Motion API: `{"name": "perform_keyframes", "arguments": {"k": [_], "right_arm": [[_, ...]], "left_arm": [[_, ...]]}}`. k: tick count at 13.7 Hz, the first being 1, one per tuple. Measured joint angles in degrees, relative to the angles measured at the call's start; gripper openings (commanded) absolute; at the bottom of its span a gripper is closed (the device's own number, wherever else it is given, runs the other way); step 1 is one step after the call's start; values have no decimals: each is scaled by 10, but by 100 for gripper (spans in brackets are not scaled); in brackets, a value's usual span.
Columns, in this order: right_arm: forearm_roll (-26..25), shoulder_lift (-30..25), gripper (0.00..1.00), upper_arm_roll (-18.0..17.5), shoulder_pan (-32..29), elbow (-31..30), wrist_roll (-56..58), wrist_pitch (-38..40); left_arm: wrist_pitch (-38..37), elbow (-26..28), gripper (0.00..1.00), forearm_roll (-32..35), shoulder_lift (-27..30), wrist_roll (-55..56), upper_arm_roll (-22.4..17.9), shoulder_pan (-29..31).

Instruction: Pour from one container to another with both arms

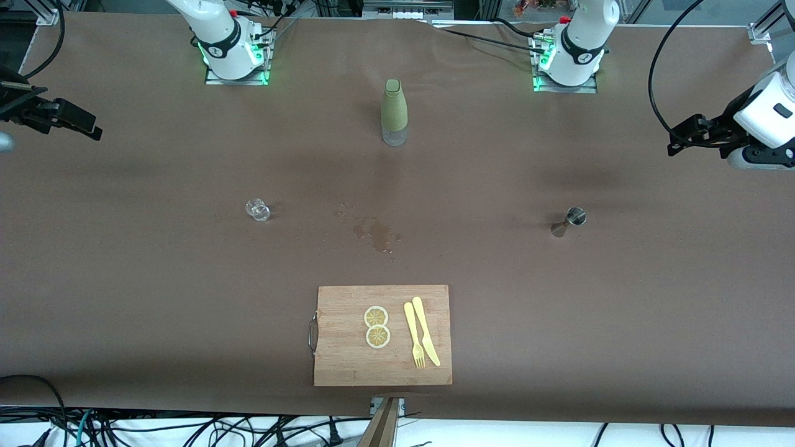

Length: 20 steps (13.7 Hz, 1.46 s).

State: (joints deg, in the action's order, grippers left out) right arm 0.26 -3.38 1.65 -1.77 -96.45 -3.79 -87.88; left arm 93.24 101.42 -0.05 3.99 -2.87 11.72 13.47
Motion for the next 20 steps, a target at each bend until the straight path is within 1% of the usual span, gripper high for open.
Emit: {"name": "perform_keyframes", "arguments": {"k": [16, 20], "right_arm": [[0, 6, 99, -1, 0, 0, -1, 1], [1, 14, 99, -4, 0, 0, 34, 27]], "left_arm": [[0, 0, 100, 0, 0, 0, 0, 0], [0, 0, 100, 0, 0, 0, 0, 0]]}}
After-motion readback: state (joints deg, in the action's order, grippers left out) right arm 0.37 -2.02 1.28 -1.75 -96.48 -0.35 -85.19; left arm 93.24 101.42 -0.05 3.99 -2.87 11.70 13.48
